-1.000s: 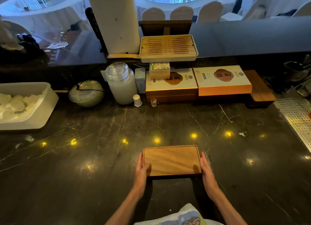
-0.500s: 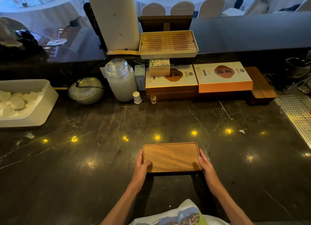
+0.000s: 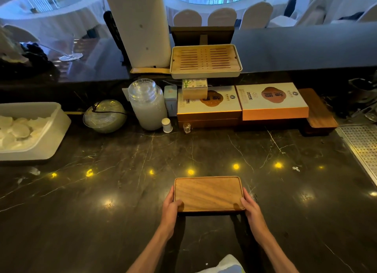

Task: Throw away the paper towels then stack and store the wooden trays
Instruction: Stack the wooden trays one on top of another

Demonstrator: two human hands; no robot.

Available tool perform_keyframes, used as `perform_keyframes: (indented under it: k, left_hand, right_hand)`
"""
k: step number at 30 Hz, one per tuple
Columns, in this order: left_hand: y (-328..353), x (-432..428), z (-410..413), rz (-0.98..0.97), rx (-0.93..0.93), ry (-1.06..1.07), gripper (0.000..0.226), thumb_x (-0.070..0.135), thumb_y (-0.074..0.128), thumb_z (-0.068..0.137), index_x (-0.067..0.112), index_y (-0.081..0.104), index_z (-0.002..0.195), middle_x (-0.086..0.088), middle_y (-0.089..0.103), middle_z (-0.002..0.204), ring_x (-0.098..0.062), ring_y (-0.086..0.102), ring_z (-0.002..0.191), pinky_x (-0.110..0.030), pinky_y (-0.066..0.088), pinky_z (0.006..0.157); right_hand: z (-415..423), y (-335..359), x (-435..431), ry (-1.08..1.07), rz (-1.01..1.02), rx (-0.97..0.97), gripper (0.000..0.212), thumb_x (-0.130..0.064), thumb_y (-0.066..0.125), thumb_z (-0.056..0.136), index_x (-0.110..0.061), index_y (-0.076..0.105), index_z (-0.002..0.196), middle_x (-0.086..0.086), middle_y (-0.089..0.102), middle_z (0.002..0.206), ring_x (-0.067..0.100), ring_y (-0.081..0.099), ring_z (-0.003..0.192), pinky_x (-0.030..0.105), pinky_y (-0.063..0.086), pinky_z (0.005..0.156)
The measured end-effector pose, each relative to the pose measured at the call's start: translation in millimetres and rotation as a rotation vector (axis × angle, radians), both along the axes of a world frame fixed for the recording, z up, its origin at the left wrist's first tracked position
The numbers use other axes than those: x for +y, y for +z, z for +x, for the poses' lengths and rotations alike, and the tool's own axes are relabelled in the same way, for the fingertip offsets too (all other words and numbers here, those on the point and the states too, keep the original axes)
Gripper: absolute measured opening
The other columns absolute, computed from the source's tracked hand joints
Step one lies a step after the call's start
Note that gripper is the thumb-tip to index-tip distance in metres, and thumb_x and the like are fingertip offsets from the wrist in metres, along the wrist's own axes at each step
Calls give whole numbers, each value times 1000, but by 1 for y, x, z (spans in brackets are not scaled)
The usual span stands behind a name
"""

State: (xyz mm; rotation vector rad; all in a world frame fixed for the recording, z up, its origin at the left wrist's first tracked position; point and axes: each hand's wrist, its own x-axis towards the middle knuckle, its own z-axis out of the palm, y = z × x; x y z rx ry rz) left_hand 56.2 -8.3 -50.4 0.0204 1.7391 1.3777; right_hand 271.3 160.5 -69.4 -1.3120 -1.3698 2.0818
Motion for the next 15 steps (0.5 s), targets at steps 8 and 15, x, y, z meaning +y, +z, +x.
perform_keyframes:
  k: [8, 15]
  left_hand:
    - [4, 48, -49, 22, 52, -42, 61, -1, 44, 93, 17, 29, 149, -1, 46, 140, -9, 52, 111, -26, 47, 88]
    - [1, 80, -86, 29, 55, -28, 62, 1, 44, 93, 18, 25, 150, -5, 39, 148, -17, 47, 122, -33, 43, 102]
  right_hand:
    - [-47, 4, 47, 34, 14, -15, 61, -20, 52, 95, -25, 28, 151, 5, 42, 150, 24, 40, 137, 51, 26, 117]
    - [-95, 9, 86, 21, -2, -33, 63, -11, 47, 96, -17, 21, 153, 13, 40, 150, 32, 44, 132, 52, 31, 114]
